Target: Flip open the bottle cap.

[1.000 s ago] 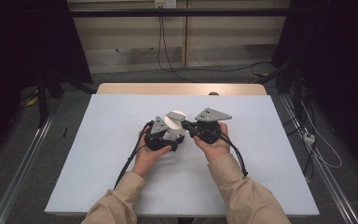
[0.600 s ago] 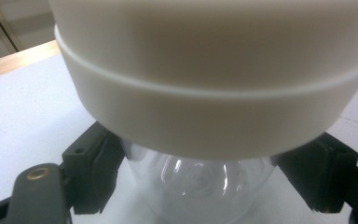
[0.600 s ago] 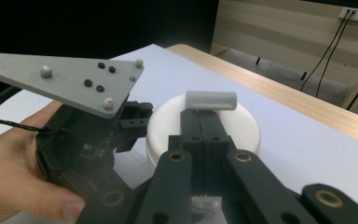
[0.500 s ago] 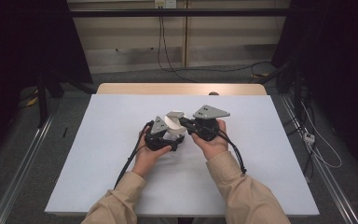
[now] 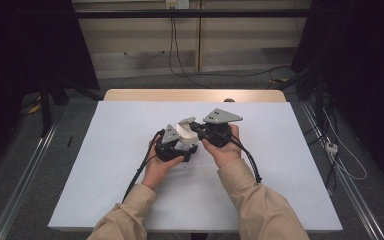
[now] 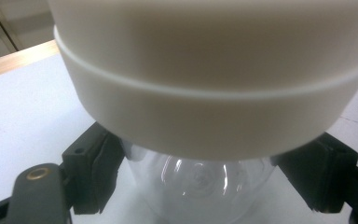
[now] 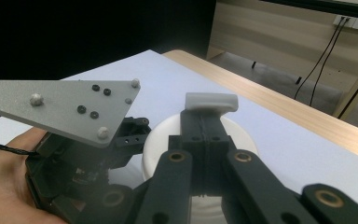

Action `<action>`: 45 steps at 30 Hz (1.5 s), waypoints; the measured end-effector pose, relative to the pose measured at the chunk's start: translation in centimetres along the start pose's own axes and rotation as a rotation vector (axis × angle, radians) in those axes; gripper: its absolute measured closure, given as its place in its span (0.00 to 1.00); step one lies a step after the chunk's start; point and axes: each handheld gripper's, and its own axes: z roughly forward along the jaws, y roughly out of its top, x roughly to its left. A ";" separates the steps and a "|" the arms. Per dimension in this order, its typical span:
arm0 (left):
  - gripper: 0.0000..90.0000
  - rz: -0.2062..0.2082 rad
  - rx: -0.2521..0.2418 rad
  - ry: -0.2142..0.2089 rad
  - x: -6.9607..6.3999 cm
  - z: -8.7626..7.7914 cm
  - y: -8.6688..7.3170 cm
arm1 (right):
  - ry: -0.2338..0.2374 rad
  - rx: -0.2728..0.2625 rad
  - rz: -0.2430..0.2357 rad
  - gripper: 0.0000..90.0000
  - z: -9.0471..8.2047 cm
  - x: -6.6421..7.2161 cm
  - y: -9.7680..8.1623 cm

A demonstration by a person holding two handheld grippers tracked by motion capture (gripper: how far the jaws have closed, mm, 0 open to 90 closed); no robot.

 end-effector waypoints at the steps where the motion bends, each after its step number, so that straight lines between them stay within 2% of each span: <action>1: 0.21 0.000 0.000 0.000 0.0 0.0 0.0 | -0.001 0.001 -0.001 1.00 0.0 0.0 0.0; 24: 0.21 -0.005 0.001 -0.003 0.0 0.0 0.0 | 0.000 -0.005 0.004 1.00 0.9 -0.3 0.7; 45: 0.21 -0.010 0.000 -0.004 0.0 0.1 0.0 | -0.007 -0.007 -0.012 1.00 1.9 -0.2 1.6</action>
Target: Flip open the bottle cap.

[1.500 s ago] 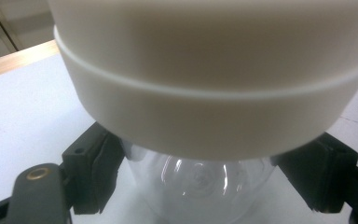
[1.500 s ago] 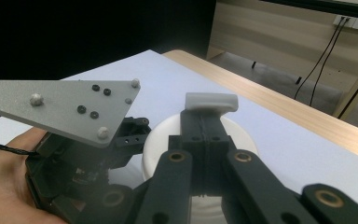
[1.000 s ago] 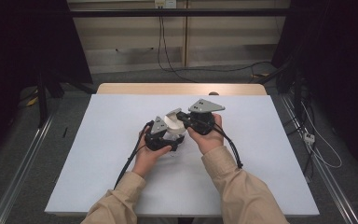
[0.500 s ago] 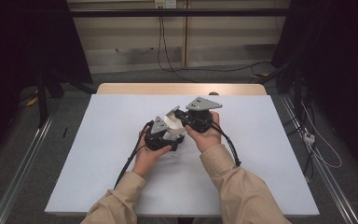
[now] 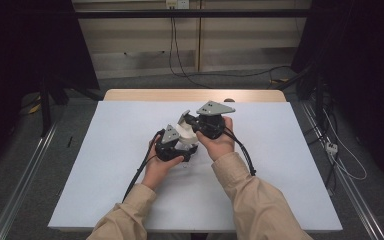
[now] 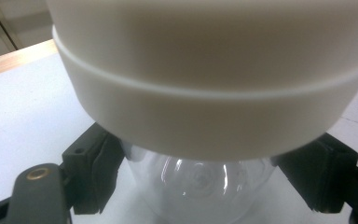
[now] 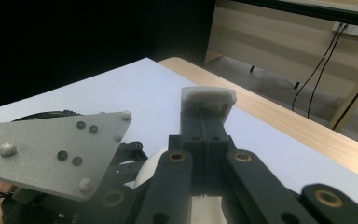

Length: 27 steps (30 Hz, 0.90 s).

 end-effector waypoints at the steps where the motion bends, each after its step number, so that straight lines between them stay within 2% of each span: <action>1: 0.21 0.000 0.000 0.000 0.0 0.0 0.0 | -0.001 0.001 -0.001 1.00 0.0 0.0 0.1; 27: 0.21 0.009 0.004 0.006 0.0 0.0 0.0 | -0.001 -0.011 0.004 1.00 0.7 0.0 0.5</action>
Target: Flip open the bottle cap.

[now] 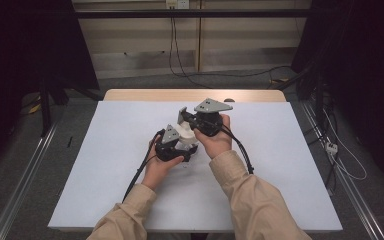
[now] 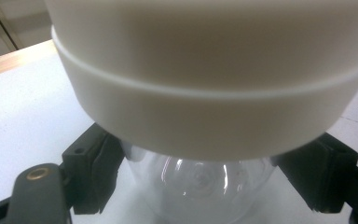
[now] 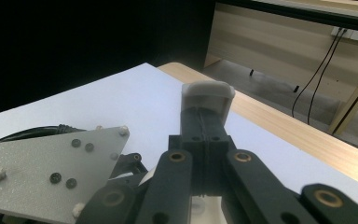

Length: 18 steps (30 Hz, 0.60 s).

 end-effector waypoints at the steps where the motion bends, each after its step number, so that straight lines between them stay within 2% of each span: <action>1: 0.21 0.000 0.000 0.000 0.0 0.0 0.0 | 0.000 0.001 0.000 1.00 0.0 0.0 0.0; 18: 0.21 0.015 0.006 0.008 0.0 0.0 0.0 | -0.001 0.002 -0.004 1.00 0.7 -0.1 0.5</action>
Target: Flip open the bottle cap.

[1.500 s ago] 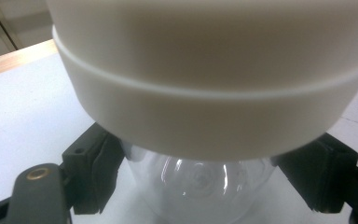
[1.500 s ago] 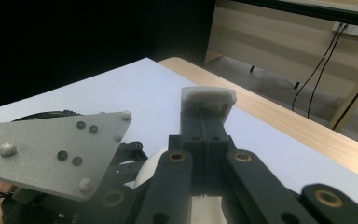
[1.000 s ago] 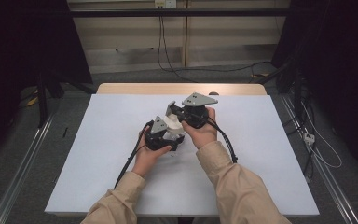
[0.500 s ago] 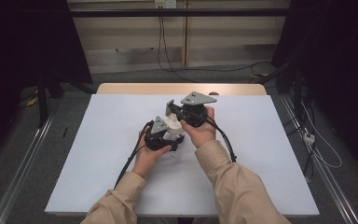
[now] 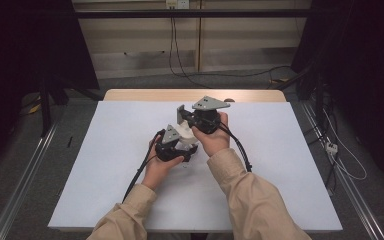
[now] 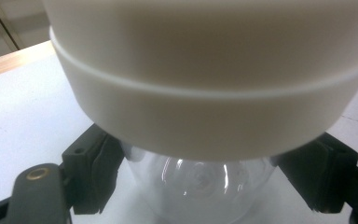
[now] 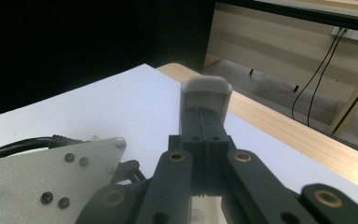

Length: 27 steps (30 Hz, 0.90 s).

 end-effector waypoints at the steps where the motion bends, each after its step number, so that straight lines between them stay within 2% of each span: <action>1: 0.21 0.000 0.000 0.000 0.0 0.0 0.0 | -0.001 0.000 0.001 1.00 0.0 0.0 0.0; 18: 0.21 -0.006 0.001 0.002 0.0 0.0 0.0 | 0.002 -0.005 0.002 1.00 0.6 0.0 0.2; 19: 0.21 -0.020 -0.002 0.002 -0.1 0.0 0.0 | 0.002 -0.006 0.005 1.00 0.7 0.0 0.2; 20: 0.21 -0.009 -0.001 0.002 0.0 0.0 0.0 | 0.002 -0.006 0.007 1.00 0.7 0.0 0.2; 23: 0.21 -0.008 0.001 0.003 0.0 0.0 0.0 | 0.001 -0.001 0.005 1.00 0.9 0.0 0.2; 24: 0.21 -0.020 -0.001 0.004 -0.1 0.0 0.0 | 0.001 0.000 0.006 1.00 1.0 0.0 0.2; 25: 0.21 -0.009 0.000 0.003 0.0 0.0 0.0 | 0.001 -0.001 0.004 1.00 1.1 0.0 0.2; 27: 0.21 -0.011 0.000 0.003 0.0 0.0 0.0 | 0.001 -0.005 0.005 1.00 1.1 0.0 0.2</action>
